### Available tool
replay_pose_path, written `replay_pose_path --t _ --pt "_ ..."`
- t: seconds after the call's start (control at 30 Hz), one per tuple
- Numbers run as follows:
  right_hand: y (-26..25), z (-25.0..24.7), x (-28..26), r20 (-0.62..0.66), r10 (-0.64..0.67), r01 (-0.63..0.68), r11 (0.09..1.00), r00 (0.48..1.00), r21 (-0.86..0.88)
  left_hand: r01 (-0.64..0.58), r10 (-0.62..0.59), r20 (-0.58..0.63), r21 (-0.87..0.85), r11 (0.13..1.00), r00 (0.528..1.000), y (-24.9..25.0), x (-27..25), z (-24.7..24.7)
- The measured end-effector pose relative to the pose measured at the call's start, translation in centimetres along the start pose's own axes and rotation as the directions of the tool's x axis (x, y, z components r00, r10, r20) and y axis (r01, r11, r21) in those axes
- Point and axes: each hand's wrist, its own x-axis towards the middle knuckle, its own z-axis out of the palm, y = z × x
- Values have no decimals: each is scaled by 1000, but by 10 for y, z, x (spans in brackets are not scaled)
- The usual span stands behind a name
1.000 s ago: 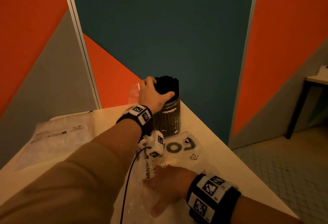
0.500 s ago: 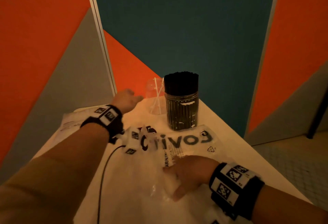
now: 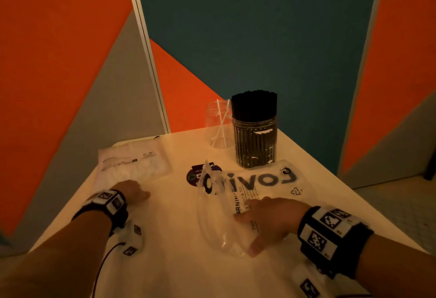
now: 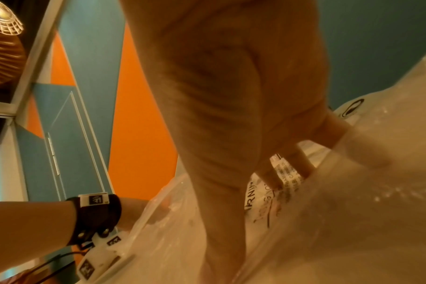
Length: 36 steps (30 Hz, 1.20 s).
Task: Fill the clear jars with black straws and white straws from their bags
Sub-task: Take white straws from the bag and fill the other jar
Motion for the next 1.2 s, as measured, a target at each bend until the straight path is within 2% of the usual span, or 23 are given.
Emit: replay_pose_path --t 0.07,0.23,0.3,0.43,0.57,0.73,0.9,0.97,1.03,1.07,1.13,1.2 --pt "-1 0 0 -1 10 -10 1000 1000 -3 -5 6 -40 24 1000 999 3 -2 -6" --pt "0 1 1 -13 10 -10 1000 1000 -3 -17 17 -264 3 1000 964 17 6 -20" --pt "2 3 3 -27 3 -3 1000 1000 8 -23 13 -272 -35 999 962 26 14 -26" --pt "5 4 5 -38 -3 3 1000 999 -4 -92 84 -162 -42 995 983 45 26 -16" --pt "5 5 6 -42 -3 2 1000 999 -27 -102 101 -49 -26 994 994 46 15 -2" --pt "2 4 5 -26 12 -13 999 1000 -40 -165 162 36 101 981 986 45 -42 -2" --pt "-1 1 4 -13 43 -44 999 999 -30 -275 257 126 163 947 958 46 -115 -8" --pt "-1 1 4 -2 49 -49 998 999 -25 -285 268 198 63 956 943 42 -141 -18" --pt "-2 -1 3 10 56 -56 998 998 -32 -229 276 275 -190 955 921 37 -163 -35" --pt "-2 -1 4 13 59 -59 998 998 -34 -196 282 261 -310 930 923 34 -168 -44" --pt "-2 -2 4 15 59 -59 998 998 -31 -171 237 107 -426 889 966 37 -164 -58" --pt "-1 -2 4 20 57 -57 998 998 -26 -122 111 -54 -316 941 992 44 -149 -62"
